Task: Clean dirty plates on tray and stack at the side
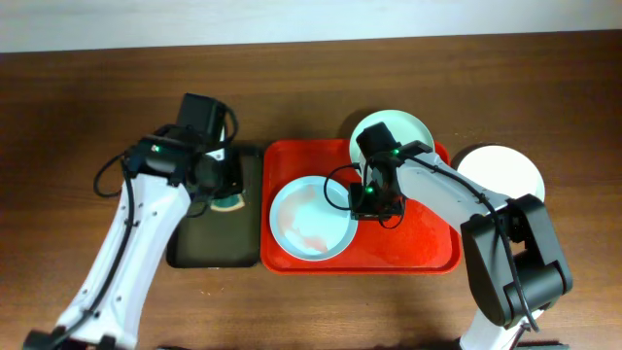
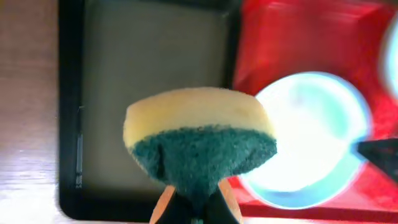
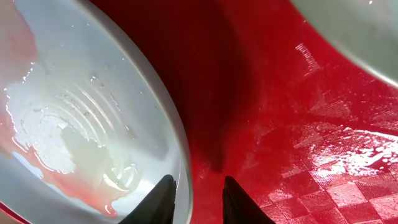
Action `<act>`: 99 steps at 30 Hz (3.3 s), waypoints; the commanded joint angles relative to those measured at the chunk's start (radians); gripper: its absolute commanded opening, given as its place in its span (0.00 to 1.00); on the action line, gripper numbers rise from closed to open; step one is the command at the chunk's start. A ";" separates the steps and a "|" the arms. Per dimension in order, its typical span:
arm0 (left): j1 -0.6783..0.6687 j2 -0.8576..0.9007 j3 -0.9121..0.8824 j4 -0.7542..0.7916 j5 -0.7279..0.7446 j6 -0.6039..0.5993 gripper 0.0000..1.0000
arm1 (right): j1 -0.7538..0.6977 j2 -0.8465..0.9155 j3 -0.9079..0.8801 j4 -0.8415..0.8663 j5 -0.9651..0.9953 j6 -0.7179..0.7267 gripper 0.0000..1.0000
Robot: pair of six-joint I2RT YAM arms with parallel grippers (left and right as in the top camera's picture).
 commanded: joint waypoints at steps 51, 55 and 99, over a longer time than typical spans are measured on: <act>0.180 -0.298 -0.074 0.092 0.017 0.052 0.99 | 0.282 -0.091 0.272 0.086 0.476 0.275 0.04; 0.180 -0.298 -0.074 0.092 0.017 0.053 0.99 | 0.381 -0.077 0.272 0.162 0.706 0.241 0.04; 0.180 -0.298 -0.074 0.092 0.017 0.052 0.99 | 0.555 -0.087 0.391 0.829 1.015 -0.998 0.04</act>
